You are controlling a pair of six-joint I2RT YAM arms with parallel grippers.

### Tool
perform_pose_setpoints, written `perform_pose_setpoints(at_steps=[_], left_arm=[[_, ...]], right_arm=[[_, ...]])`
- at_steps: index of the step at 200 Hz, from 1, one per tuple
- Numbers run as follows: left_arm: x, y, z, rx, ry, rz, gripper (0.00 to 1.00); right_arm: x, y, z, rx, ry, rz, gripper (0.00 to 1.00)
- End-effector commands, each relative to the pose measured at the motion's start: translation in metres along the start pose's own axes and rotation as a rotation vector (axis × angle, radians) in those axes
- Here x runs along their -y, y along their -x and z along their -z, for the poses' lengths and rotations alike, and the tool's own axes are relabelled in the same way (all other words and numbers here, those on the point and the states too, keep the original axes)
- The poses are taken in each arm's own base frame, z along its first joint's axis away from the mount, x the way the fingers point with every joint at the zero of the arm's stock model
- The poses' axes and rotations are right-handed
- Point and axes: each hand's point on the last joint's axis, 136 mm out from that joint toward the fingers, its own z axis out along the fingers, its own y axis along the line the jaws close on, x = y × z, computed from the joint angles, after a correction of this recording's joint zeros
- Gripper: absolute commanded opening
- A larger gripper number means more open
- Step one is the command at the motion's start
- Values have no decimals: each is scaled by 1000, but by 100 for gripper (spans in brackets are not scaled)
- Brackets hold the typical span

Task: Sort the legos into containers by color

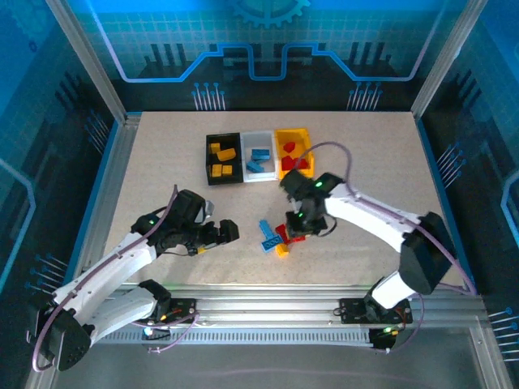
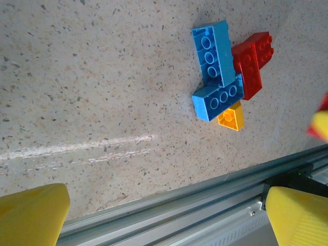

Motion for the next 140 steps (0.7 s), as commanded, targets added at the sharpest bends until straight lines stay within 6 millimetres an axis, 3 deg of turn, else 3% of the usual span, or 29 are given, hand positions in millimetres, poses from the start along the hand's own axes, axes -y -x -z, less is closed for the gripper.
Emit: perform_pose_setpoints(at_steps=[1, 28, 68, 107, 140], left_arm=[[1, 5, 4, 14, 4, 8, 99], [2, 7, 6, 16, 5, 3, 99], [3, 7, 8, 8, 0, -2, 99], [1, 4, 13, 10, 6, -10, 99], [-5, 0, 18, 12, 17, -3, 99]], right_arm=[[-4, 28, 25, 51, 153, -109, 22], [3, 82, 45, 152, 215, -207, 22], [3, 173, 51, 249, 266, -338, 23], [15, 237, 26, 264, 246, -421, 23], [27, 268, 10, 265, 207, -443, 24]])
